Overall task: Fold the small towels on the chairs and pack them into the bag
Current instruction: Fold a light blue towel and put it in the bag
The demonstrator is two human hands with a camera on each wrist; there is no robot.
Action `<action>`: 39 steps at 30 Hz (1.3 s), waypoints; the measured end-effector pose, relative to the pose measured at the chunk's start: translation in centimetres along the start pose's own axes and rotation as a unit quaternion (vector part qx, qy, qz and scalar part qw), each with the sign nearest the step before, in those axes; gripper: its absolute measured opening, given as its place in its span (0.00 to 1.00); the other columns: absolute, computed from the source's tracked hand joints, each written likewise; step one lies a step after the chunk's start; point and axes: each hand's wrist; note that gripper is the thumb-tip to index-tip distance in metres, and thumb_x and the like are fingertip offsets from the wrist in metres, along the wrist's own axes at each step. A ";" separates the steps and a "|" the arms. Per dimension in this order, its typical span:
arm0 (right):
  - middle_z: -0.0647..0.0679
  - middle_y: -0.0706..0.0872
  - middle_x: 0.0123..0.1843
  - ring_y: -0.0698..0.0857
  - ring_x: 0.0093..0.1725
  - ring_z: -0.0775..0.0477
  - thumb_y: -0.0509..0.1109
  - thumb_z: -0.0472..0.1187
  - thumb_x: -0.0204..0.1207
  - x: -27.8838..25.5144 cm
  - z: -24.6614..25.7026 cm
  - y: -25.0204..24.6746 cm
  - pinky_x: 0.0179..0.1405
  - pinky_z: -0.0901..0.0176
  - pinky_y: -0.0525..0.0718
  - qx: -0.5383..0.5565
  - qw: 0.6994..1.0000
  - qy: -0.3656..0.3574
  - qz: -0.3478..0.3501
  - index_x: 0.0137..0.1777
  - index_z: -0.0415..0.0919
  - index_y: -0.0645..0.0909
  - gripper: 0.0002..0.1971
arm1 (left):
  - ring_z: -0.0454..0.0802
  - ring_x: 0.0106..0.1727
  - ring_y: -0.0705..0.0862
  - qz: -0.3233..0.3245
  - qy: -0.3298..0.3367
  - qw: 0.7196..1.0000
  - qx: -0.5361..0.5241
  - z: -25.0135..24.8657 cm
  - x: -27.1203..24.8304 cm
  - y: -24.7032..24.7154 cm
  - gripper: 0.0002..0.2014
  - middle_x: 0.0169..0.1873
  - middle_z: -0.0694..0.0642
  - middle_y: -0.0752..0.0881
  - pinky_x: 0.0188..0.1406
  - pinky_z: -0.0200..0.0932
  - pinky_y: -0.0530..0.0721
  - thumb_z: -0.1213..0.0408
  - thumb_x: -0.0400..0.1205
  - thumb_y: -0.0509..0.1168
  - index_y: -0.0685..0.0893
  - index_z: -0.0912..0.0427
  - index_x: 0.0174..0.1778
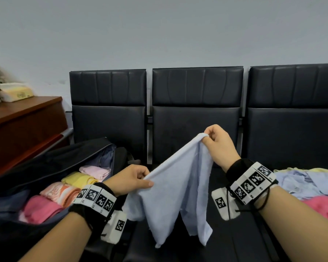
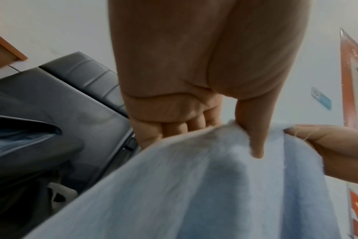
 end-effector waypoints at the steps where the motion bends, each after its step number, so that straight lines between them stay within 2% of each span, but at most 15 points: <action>1: 0.55 0.79 0.36 0.76 0.33 0.55 0.66 0.41 0.78 0.1 -0.1 -0.3 0.34 0.61 0.74 0.002 1.000 0.009 -0.018 0.39 0.52 0.74 0.07 | 0.38 0.32 0.83 -0.006 -0.001 1.000 0.003 0.4 -0.1 -0.3 0.08 0.28 0.46 0.86 0.33 0.31 0.78 0.70 0.77 0.77 0.84 0.61 0.38; 6: 0.53 0.71 0.35 0.68 0.33 0.53 0.61 0.34 0.76 0.3 -0.4 -1.5 0.32 0.58 0.70 0.049 0.995 0.046 -0.078 0.37 0.47 0.67 0.10 | 0.44 0.34 0.79 -0.070 -0.027 0.995 0.068 2.7 0.0 -1.6 0.08 0.30 0.52 0.83 0.34 0.39 0.74 0.67 0.76 0.78 0.85 0.59 0.36; 9: 0.52 0.69 0.35 0.66 0.33 0.53 0.61 0.33 0.75 0.3 -0.9 -1.8 0.31 0.59 0.68 0.065 0.991 0.067 -0.094 0.37 0.46 0.65 0.10 | 0.43 0.33 0.77 -0.125 -0.046 0.982 0.132 4.0 0.2 -2.5 0.09 0.29 0.50 0.82 0.37 0.43 0.75 0.64 0.77 0.77 0.84 0.56 0.34; 13: 0.49 0.81 0.42 0.79 0.39 0.50 0.64 0.32 0.77 -0.1 -1.6 -1.8 0.37 0.59 0.77 0.070 0.991 0.085 -0.080 0.43 0.40 0.75 0.04 | 0.47 0.36 0.78 -0.215 -0.106 0.957 0.162 5.3 0.4 -2.9 0.12 0.30 0.49 0.81 0.39 0.45 0.75 0.62 0.82 0.70 0.80 0.54 0.32; 15: 0.47 0.88 0.46 0.86 0.46 0.47 0.66 0.32 0.76 -0.5 -1.8 -1.4 0.43 0.55 0.85 0.071 0.992 0.099 -0.045 0.46 0.40 0.83 0.05 | 0.50 0.38 0.78 -0.251 -0.113 0.951 0.140 5.0 0.6 -2.5 0.12 0.32 0.53 0.81 0.39 0.45 0.74 0.63 0.84 0.68 0.80 0.59 0.35; 17: 0.46 0.91 0.44 0.89 0.47 0.47 0.67 0.32 0.74 -1.0 -1.9 -0.6 0.47 0.50 0.87 0.049 0.994 0.096 0.003 0.43 0.39 0.87 0.07 | 0.51 0.39 0.78 -0.276 -0.097 0.951 0.104 3.9 1.0 -1.7 0.13 0.34 0.59 0.82 0.39 0.46 0.74 0.63 0.85 0.66 0.81 0.68 0.38; 19: 0.47 0.91 0.41 0.88 0.43 0.51 0.70 0.34 0.74 -1.8 -1.5 0.6 0.45 0.51 0.86 0.007 0.995 0.081 0.061 0.39 0.40 0.88 0.06 | 0.50 0.40 0.78 -0.277 -0.070 0.957 0.058 1.7 1.5 -0.2 0.13 0.35 0.60 0.82 0.41 0.47 0.76 0.64 0.85 0.65 0.83 0.72 0.42; 22: 0.47 0.86 0.33 0.81 0.35 0.55 0.73 0.40 0.76 -3.2 -0.6 2.4 0.40 0.51 0.81 -0.027 0.987 0.047 0.149 0.36 0.37 0.86 0.09 | 0.49 0.42 0.82 -0.246 -0.019 0.969 -0.026 -2.1 2.0 2.7 0.07 0.41 0.59 0.87 0.48 0.49 0.83 0.67 0.84 0.66 0.85 0.62 0.56; 25: 0.48 0.78 0.30 0.74 0.32 0.56 0.72 0.40 0.78 -4.3 0.7 3.4 0.36 0.55 0.74 0.001 0.974 0.017 0.224 0.36 0.31 0.84 0.13 | 0.43 0.33 0.79 -0.129 0.048 0.988 -0.067 -4.8 1.8 4.9 0.17 0.31 0.49 0.84 0.34 0.35 0.80 0.68 0.85 0.65 0.79 0.53 0.70; 27: 0.43 0.80 0.32 0.75 0.34 0.52 0.71 0.40 0.80 -4.6 1.5 3.4 0.38 0.52 0.76 0.005 0.966 -0.005 0.260 0.39 0.32 0.86 0.12 | 0.34 0.33 0.79 -0.078 0.097 0.992 0.003 -5.6 1.8 5.7 0.14 0.32 0.40 0.85 0.36 0.27 0.76 0.69 0.85 0.66 0.82 0.55 0.66; 29: 0.34 0.86 0.38 0.80 0.38 0.48 0.69 0.39 0.82 -4.7 1.9 3.0 0.44 0.45 0.81 -0.001 0.959 -0.019 0.281 0.43 0.34 0.88 0.11 | 0.33 0.41 0.82 -0.055 0.108 0.992 0.042 -5.8 1.8 6.0 0.09 0.41 0.43 0.88 0.44 0.31 0.79 0.69 0.84 0.67 0.87 0.56 0.58; 31: 0.32 0.88 0.44 0.82 0.40 0.48 0.69 0.39 0.82 -4.8 2.0 2.5 0.48 0.44 0.84 -0.002 0.956 -0.025 0.292 0.45 0.37 0.88 0.09 | 0.35 0.39 0.82 -0.066 0.098 0.992 0.039 -5.5 1.7 6.2 0.04 0.38 0.45 0.87 0.43 0.35 0.78 0.67 0.83 0.68 0.88 0.57 0.51; 34: 0.33 0.87 0.40 0.80 0.37 0.49 0.74 0.42 0.79 -5.0 1.2 2.1 0.40 0.51 0.80 0.003 0.959 -0.025 0.283 0.45 0.39 0.88 0.06 | 0.40 0.37 0.83 -0.124 0.070 0.990 0.015 -5.0 1.9 6.3 0.03 0.35 0.54 0.87 0.40 0.40 0.80 0.66 0.82 0.70 0.88 0.60 0.44; 36: 0.39 0.82 0.33 0.77 0.34 0.50 0.76 0.41 0.76 -5.3 0.3 2.0 0.36 0.54 0.76 -0.023 0.955 -0.014 0.297 0.41 0.34 0.85 0.10 | 0.42 0.38 0.85 -0.177 0.059 0.982 -0.020 -4.7 2.1 6.0 0.04 0.37 0.56 0.90 0.41 0.43 0.83 0.69 0.82 0.69 0.88 0.60 0.43; 39: 0.44 0.73 0.30 0.71 0.32 0.50 0.78 0.41 0.75 -6.0 -1.8 1.5 0.33 0.56 0.69 -0.038 0.943 0.023 0.330 0.35 0.24 0.76 0.20 | 0.36 0.37 0.85 -0.273 0.050 0.959 -0.052 -4.1 2.4 4.8 0.08 0.35 0.50 0.89 0.38 0.34 0.81 0.71 0.82 0.66 0.88 0.57 0.41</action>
Point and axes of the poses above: each hand's wrist, its own x-axis towards the middle knuckle, its own y-axis out of the palm, z = x × y
